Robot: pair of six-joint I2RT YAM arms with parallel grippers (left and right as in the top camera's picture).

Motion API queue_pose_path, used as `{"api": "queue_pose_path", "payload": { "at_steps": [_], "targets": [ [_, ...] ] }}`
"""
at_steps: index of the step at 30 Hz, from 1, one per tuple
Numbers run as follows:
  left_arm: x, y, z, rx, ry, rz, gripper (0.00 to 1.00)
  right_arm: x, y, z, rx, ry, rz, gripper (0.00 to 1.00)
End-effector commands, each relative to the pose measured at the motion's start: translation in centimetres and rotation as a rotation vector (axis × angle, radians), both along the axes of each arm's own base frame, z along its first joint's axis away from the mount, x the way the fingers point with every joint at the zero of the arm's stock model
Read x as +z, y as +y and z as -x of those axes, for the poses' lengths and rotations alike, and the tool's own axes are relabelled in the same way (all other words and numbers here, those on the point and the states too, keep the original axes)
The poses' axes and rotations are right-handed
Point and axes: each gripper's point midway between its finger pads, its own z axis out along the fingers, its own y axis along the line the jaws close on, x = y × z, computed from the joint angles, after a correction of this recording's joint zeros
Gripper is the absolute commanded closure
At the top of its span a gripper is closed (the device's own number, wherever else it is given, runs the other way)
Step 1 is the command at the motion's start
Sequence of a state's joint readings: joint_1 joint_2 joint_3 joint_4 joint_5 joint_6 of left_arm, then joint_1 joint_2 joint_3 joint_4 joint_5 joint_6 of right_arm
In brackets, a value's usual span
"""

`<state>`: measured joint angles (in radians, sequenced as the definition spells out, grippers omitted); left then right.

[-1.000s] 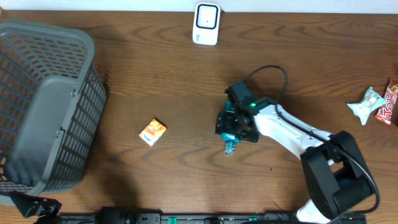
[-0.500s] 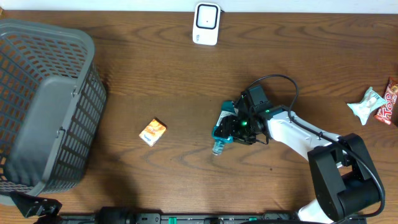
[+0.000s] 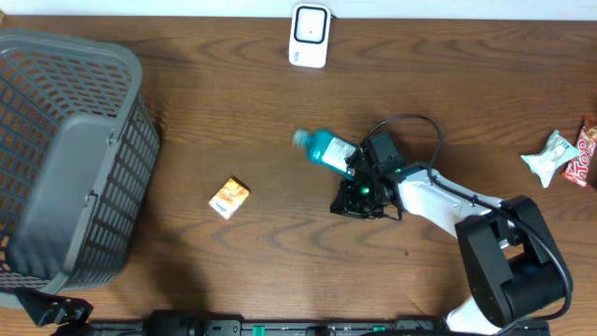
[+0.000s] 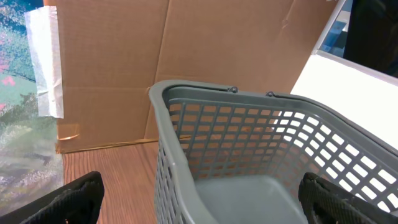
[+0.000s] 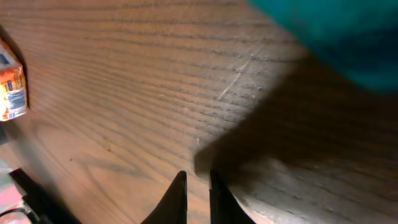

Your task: Scan the item barcode

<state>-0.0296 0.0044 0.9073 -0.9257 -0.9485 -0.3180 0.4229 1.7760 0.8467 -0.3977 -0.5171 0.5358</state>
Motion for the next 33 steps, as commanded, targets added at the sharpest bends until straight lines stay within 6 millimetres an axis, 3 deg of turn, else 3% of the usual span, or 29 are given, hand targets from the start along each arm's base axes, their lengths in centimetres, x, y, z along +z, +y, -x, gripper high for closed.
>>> {"api": "queue_pose_path", "payload": {
  "at_steps": [1, 5, 8, 12, 16, 17, 20, 23, 25, 33],
  "targets": [
    [-0.1, 0.1, 0.2, 0.017, -0.003, 0.003, 0.0, -4.1, -3.5, 2.1, -0.061, 0.096, 0.194, 0.86],
    [-0.1, 0.1, 0.2, 0.017, -0.003, 0.003, 0.0, -3.4, -3.5, 2.1, -0.061, 0.116, 0.207, 0.5],
    [-0.1, 0.1, 0.2, 0.017, -0.003, 0.003, 0.0, -1.3, -3.5, 1.6, -0.06, 0.131, 0.221, 0.5],
    [-0.1, 0.1, 0.2, 0.017, -0.003, 0.003, 0.0, 3.9, -3.2, -0.8, -0.055, 0.028, 0.227, 0.56],
    [-0.1, 0.1, 0.2, 0.017, -0.003, 0.004, 0.0, 9.3, -2.9, -5.6, -0.094, -0.22, 0.216, 0.42],
    [-0.1, 0.1, 0.2, 0.017, -0.004, 0.004, 0.0, 10.2, -2.8, -7.0, -0.112, -0.284, 0.216, 0.43],
    [-0.1, 0.1, 0.2, 0.017, -0.003, 0.004, 0.0, 12.1, -2.0, -10.9, -0.158, -0.454, 0.18, 0.59],
    [-0.1, 0.1, 0.2, 0.017, -0.004, 0.004, 0.0, 12.1, -1.7, -14.5, -0.207, -0.574, 0.187, 0.83],
    [-0.1, 0.1, 0.2, 0.017, -0.004, 0.004, 0.0, 11.2, -1.0, -16.7, -0.226, -0.625, 0.175, 0.92],
    [-0.1, 0.1, 0.2, 0.017, -0.004, 0.004, 0.0, 6.7, 2.5, -24.8, -0.229, -0.619, 0.176, 0.95]
  ]
}}
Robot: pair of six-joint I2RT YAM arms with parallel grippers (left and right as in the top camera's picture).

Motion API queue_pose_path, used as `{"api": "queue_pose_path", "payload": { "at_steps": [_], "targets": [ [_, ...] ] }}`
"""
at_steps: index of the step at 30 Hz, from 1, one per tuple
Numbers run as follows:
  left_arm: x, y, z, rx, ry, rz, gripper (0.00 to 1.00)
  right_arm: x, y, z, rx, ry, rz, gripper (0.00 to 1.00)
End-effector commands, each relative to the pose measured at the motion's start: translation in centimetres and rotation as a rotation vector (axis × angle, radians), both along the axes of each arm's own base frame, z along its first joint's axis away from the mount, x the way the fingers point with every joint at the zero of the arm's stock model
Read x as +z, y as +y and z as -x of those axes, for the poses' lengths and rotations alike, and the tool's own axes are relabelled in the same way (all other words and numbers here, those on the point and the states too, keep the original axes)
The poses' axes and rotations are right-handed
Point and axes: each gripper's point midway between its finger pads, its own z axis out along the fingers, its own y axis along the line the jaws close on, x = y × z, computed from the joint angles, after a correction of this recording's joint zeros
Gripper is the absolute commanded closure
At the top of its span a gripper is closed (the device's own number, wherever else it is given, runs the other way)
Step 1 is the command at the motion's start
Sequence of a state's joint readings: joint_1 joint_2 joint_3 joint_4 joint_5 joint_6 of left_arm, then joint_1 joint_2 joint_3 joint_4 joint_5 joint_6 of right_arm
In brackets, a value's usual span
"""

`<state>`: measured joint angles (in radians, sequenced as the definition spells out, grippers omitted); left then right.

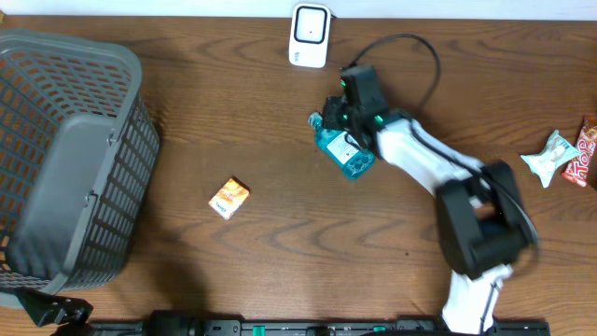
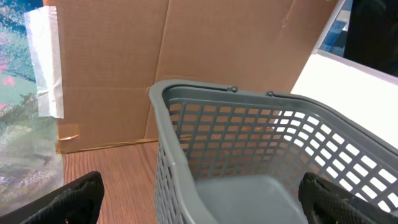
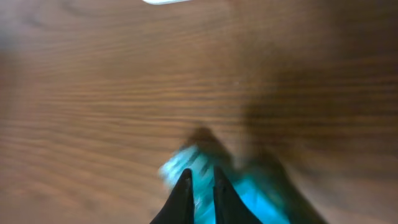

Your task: Scan the item barcode

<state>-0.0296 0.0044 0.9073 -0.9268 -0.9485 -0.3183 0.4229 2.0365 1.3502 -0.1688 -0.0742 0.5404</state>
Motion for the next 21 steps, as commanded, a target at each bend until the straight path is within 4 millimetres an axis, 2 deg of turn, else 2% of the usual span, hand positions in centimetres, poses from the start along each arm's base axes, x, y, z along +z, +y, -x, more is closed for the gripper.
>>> {"api": "queue_pose_path", "payload": {
  "at_steps": [1, 4, 7, 9, 13, 17, 21],
  "targets": [
    [-0.1, 0.1, 0.2, 0.017, -0.005, 0.003, 0.0, 0.2, 1.1, -3.9, -0.016, -0.021, 0.011, 0.95],
    [-0.1, 0.1, 0.2, 0.017, -0.004, 0.003, 0.0, -0.9, 2.1, -4.7, 0.0, 0.053, 0.036, 0.99],
    [-0.1, 0.1, 0.2, 0.017, -0.004, 0.003, 0.0, -1.7, 3.3, -3.7, 0.073, 0.114, 0.085, 0.99],
    [-0.1, 0.1, 0.2, 0.017, -0.005, 0.003, 0.0, -2.4, 4.0, -1.9, 0.144, 0.163, 0.117, 0.99],
    [-0.1, 0.1, 0.2, 0.017, -0.005, 0.004, 0.0, -3.7, 5.8, 3.0, 0.36, 0.276, 0.166, 0.99],
    [-0.1, 0.1, 0.2, 0.017, -0.006, 0.004, 0.0, -4.8, 5.7, 7.7, 0.514, 0.383, 0.282, 0.99],
    [0.0, 0.1, 0.1, 0.017, -0.009, 0.004, 0.0, -5.2, 5.4, 10.6, 0.555, 0.469, 0.35, 0.99]
  ]
}}
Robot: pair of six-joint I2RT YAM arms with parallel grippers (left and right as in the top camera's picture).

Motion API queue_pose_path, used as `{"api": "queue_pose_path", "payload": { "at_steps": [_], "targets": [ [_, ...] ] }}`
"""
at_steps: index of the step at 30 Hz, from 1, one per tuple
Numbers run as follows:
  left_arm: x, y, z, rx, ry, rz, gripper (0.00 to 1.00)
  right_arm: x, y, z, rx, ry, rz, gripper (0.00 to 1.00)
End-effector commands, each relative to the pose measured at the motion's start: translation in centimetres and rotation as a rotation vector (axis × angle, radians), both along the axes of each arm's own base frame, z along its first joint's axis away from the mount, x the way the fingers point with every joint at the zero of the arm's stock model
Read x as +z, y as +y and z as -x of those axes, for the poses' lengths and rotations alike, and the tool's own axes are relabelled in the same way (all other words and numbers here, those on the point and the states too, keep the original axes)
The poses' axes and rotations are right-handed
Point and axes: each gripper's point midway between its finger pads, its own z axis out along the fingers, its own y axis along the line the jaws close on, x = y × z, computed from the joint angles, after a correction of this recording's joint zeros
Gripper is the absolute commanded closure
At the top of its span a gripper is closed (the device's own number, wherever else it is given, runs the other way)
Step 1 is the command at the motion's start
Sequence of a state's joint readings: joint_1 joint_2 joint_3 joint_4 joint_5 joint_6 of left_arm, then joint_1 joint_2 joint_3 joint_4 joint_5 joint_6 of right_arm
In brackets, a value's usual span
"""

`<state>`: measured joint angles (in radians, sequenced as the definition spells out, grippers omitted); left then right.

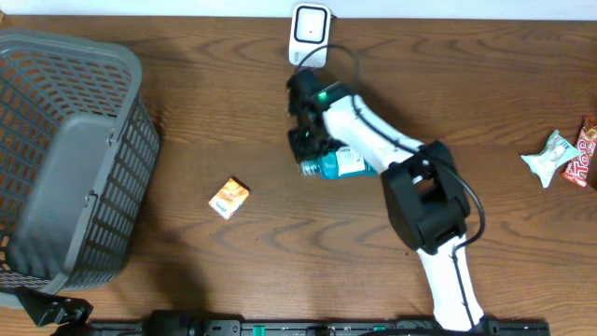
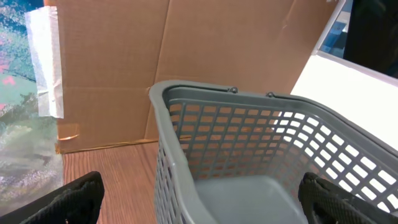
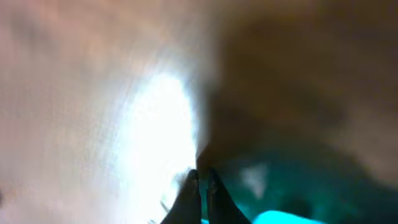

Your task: Scan the item barcode

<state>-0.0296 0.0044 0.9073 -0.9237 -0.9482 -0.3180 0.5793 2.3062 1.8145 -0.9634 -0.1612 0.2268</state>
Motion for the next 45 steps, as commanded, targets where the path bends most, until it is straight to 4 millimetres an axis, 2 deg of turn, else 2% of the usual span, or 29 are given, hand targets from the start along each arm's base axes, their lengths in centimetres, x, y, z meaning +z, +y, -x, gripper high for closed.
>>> {"api": "queue_pose_path", "payload": {
  "at_steps": [1, 5, 7, 11, 13, 17, 19, 21, 24, 26, 28, 31, 32, 35, 37, 42, 45],
  "targets": [
    [-0.1, 0.1, 0.2, 0.017, -0.006, 0.004, 0.0, -0.2, 0.1, 1.5, 0.092, 0.025, 0.031, 0.99],
    [-0.1, 0.1, 0.2, 0.017, -0.006, 0.004, 0.0, 0.2, -0.9, 4.0, 0.107, 0.108, 0.089, 0.99],
    [0.0, 0.1, 0.2, 0.017, -0.009, 0.004, 0.0, 0.3, -2.5, 4.9, 0.083, 0.146, 0.167, 0.99],
    [0.0, 0.1, 0.1, 0.017, -0.01, 0.004, 0.0, 0.9, -7.1, 6.5, 0.0, 0.191, 0.399, 0.99],
    [0.0, 0.1, 0.1, 0.017, -0.01, 0.004, 0.0, 1.2, -8.0, 7.1, 0.01, 0.212, 0.447, 0.99],
    [0.0, 0.1, 0.1, 0.017, -0.01, 0.004, 0.0, 1.7, -8.4, 7.4, 0.014, 0.219, 0.462, 0.99],
    [0.0, 0.1, 0.1, 0.017, -0.01, 0.004, 0.0, 2.9, -8.2, 7.7, 0.006, 0.223, 0.434, 0.99],
    [0.0, 0.1, 0.1, 0.017, -0.009, 0.004, 0.0, 4.8, -8.3, 7.8, -0.007, 0.208, 0.401, 0.99],
    [0.0, 0.1, 0.1, 0.017, -0.009, 0.004, 0.0, 9.1, -9.0, 7.9, -0.03, 0.146, 0.353, 0.99],
    [0.0, 0.1, 0.1, 0.017, -0.009, 0.004, 0.0, 12.3, -9.8, 8.3, -0.049, 0.097, 0.317, 0.86],
    [0.0, 0.1, 0.1, 0.017, -0.01, 0.004, 0.0, 15.6, -10.8, 8.5, -0.104, 0.026, 0.265, 0.56],
    [0.0, 0.1, 0.1, 0.017, -0.01, 0.004, 0.0, 17.8, -12.2, 8.7, -0.259, -0.049, 0.197, 0.31],
    [0.0, 0.1, 0.1, 0.017, -0.01, 0.004, 0.0, 17.9, -12.7, 8.9, -0.327, -0.066, 0.174, 0.27],
    [0.0, 0.1, 0.1, 0.017, -0.01, 0.004, 0.0, 16.0, -13.5, 9.6, -0.506, -0.078, 0.083, 0.07],
    [0.0, 0.1, 0.1, 0.017, -0.01, 0.004, 0.0, 13.4, -13.0, 10.1, -0.555, -0.074, 0.001, 0.03],
    [0.0, 0.1, 0.1, 0.013, -0.013, 0.004, 0.0, 6.3, -11.4, 11.1, -0.558, -0.066, -0.162, 0.08],
    [0.0, 0.1, 0.1, 0.013, -0.012, 0.004, 0.0, 3.6, -11.5, 11.4, -0.584, -0.074, -0.185, 0.12]
  ]
}}
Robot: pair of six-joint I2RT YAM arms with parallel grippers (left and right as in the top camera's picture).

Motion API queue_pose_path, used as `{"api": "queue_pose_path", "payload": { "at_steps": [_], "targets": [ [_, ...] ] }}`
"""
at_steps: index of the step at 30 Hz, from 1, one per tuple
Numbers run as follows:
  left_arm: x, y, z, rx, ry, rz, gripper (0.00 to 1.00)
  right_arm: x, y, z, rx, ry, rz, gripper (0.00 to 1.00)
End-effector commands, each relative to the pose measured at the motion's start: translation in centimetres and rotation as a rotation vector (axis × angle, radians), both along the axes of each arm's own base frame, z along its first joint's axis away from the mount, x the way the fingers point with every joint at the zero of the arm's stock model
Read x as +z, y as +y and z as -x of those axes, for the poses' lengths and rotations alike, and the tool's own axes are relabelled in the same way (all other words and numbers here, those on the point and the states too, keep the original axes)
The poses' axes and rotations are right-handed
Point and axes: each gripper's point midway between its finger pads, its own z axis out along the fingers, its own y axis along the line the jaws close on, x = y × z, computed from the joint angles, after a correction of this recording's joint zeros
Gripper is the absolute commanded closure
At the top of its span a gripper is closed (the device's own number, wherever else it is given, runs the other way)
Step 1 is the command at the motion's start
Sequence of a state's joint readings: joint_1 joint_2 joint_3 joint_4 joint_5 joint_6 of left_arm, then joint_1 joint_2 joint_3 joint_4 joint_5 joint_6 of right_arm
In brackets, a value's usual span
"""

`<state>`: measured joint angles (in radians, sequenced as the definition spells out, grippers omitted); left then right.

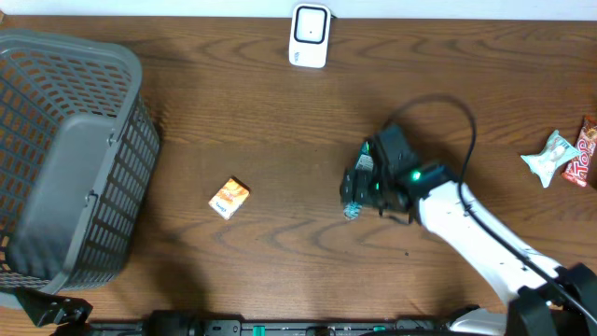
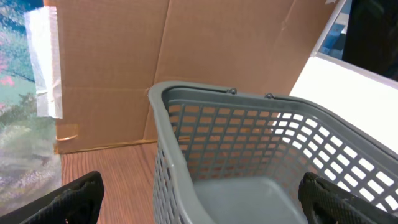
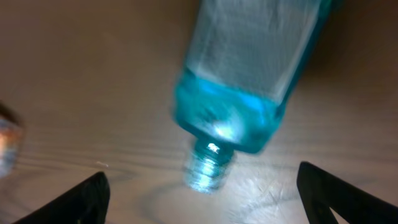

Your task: Scan the item barcode

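Observation:
A clear teal bottle point(image 3: 249, 81) lies on the wooden table, its neck and cap pointing toward my right gripper point(image 3: 202, 202). That gripper is open, its two dark fingertips wide apart at the bottom corners, with the cap just ahead of the gap. From overhead the right gripper point(image 1: 354, 194) covers most of the bottle point(image 1: 352, 211), so only the cap end shows. The white scanner point(image 1: 309, 35) stands at the table's far edge. My left gripper point(image 2: 199, 200) is open, with nothing between its fingers.
A grey plastic basket point(image 1: 65, 149) fills the left side of the table, and the left wrist view looks into the basket point(image 2: 249, 137). A small orange box point(image 1: 229, 197) lies left of centre. Snack packets point(image 1: 560, 157) lie at the right edge.
My right gripper was shut near the scanner, beside the bottle. Now it is open, further right and nearer the front, over the bottle, which has also shifted right. The left arm is unchanged.
My right gripper was first shut on nothing, just in front of the bottle at mid-table. Then it was shut behind the bottle, toward the scanner, then at its left end, and the bottle lay differently each time. Now the gripper is open over the bottle.

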<state>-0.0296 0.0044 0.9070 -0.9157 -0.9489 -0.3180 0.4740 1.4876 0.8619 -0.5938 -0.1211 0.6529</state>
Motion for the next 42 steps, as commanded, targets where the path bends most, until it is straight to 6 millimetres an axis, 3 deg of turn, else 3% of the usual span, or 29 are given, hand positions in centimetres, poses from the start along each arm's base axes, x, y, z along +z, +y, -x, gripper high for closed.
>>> {"api": "queue_pose_path", "payload": {
  "at_steps": [1, 8, 14, 22, 34, 42],
  "targets": [
    [-0.1, 0.1, 0.1, 0.013, -0.004, 0.004, 0.0, -1.5, 0.2, 0.8, -0.053, 0.029, -0.063, 0.12],
    [-0.2, 0.1, 0.1, 0.013, -0.001, 0.004, 0.0, -3.2, -1.7, -0.1, -0.104, -0.02, 0.027, 0.1],
    [-0.2, 0.1, 0.1, 0.013, -0.001, 0.004, 0.0, -5.6, -1.9, -1.0, -0.126, 0.008, 0.024, 0.12],
    [-0.3, 0.1, 0.1, 0.013, 0.006, 0.003, 0.0, -9.0, -2.7, -0.2, -0.135, 0.11, 0.036, 0.3],
    [-0.3, 0.1, 0.1, 0.013, 0.007, 0.003, 0.0, -9.1, -3.0, 0.3, -0.008, 0.108, 0.058, 0.62],
    [-0.3, 0.1, 0.1, 0.013, 0.006, 0.003, 0.0, -8.4, -2.9, -0.1, 0.051, 0.069, 0.064, 0.72]
  ]
}}
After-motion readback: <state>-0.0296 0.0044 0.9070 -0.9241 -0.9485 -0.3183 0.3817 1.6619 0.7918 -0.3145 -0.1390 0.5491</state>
